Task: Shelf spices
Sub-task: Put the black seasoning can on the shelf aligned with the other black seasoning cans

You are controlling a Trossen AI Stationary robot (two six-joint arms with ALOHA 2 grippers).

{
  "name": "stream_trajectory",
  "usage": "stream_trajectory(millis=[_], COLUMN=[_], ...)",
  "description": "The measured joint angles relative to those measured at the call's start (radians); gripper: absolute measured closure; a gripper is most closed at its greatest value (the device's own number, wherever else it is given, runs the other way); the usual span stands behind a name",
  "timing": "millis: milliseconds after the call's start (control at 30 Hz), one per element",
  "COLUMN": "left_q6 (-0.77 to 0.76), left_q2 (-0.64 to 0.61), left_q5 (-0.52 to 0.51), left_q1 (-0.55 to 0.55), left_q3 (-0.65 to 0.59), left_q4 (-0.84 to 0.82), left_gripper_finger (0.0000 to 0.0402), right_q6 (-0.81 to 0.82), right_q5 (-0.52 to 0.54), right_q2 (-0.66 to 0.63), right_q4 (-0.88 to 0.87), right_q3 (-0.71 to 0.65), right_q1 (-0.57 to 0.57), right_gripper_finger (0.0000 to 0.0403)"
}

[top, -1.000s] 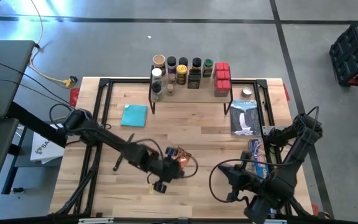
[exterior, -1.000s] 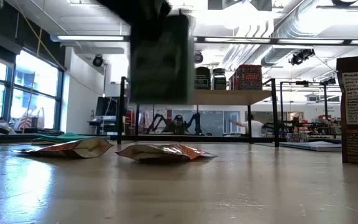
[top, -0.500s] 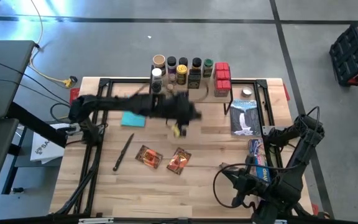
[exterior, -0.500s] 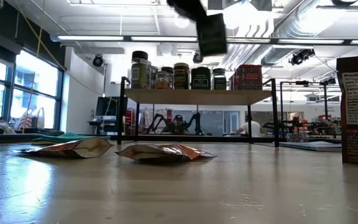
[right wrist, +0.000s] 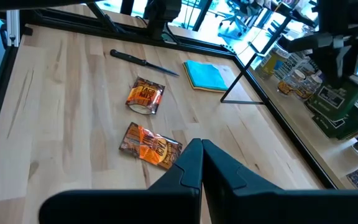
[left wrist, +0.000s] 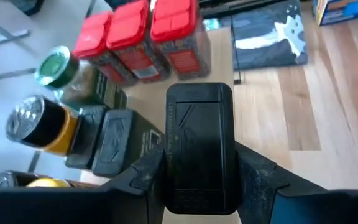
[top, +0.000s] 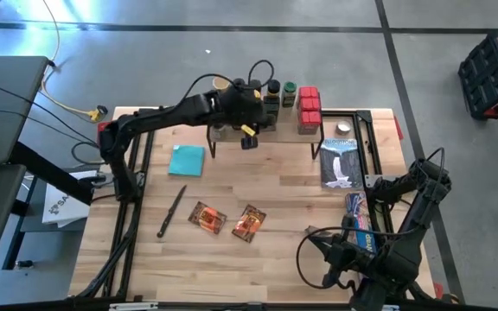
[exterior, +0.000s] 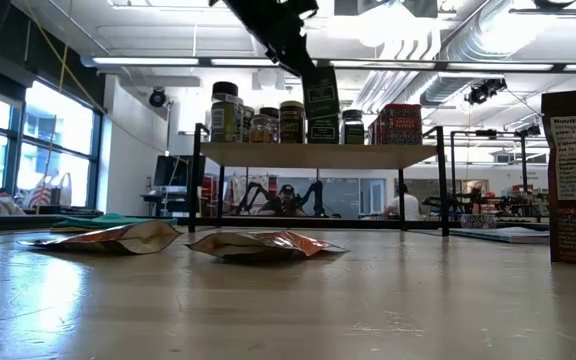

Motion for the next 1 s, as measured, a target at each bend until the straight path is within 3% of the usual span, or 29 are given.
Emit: stream_trajectory(millis=[133,1000], left_q6=[0.0,0.028], left_q2=[0.027,0.095], left_q5=[0.042,0.019], left_q1=[0.024,0.027], left_q3=[0.0,-0.001], left_q4=[-0.005,0.045], left_gripper_finger=[0.0265,0.0256], right_q6=[0.0,-0.001], right_q5=[0.0,0.001], right_q2=[0.0,0.0], right_q4=[0.0,-0.002], right_q3=[0.0,0.0], right_q1=[0.0,0.0], right_gripper_finger=[0.0403,0.0403])
